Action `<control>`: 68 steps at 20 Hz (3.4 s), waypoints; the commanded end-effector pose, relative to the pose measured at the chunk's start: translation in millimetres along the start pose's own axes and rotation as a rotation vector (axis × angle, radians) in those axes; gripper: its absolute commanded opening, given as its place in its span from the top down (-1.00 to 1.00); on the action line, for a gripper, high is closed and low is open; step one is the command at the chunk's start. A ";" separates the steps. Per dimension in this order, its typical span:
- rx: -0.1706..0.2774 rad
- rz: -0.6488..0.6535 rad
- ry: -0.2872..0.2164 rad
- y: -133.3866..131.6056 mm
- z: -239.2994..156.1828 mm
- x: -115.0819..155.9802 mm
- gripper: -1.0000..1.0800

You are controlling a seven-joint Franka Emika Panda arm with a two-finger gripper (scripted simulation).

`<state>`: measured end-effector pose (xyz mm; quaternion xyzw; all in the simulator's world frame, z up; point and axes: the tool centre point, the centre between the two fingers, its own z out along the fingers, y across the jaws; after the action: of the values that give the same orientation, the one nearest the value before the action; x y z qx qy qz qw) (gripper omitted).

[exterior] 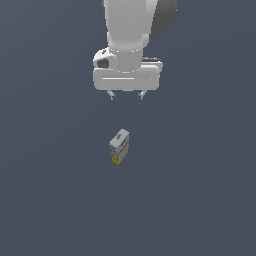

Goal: Pick up the object and move it to a goal position.

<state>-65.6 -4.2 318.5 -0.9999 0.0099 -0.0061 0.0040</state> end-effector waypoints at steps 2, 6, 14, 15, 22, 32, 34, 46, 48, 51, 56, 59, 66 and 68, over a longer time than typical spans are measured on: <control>-0.001 0.000 0.001 0.0 -0.3 0.2 -0.92; -0.013 -0.002 0.019 -0.7 -6.5 3.9 -0.92; -0.029 -0.006 0.041 -1.7 -14.6 8.2 -0.92; -0.028 -0.003 0.040 -1.5 -14.0 8.5 -0.92; -0.023 0.055 0.035 1.6 -1.0 17.2 -0.92; -0.010 0.269 0.014 14.4 50.0 45.1 -0.92; -0.008 0.322 0.009 17.9 63.6 51.2 -0.92; -0.011 0.511 -0.009 31.2 113.7 69.5 -0.92; -0.011 0.521 -0.010 31.8 116.3 70.3 -0.92; -0.011 0.519 -0.010 31.9 116.4 69.9 -0.92; -0.011 0.520 -0.010 32.0 125.0 69.7 -0.92; -0.011 0.521 -0.010 32.1 138.5 69.2 -0.92; -0.011 0.524 -0.010 32.4 165.3 68.9 -0.92; -0.011 0.524 -0.010 32.4 167.1 69.6 -0.92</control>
<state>4.5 -36.6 153.7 -0.9633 0.2684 0.0007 -0.0003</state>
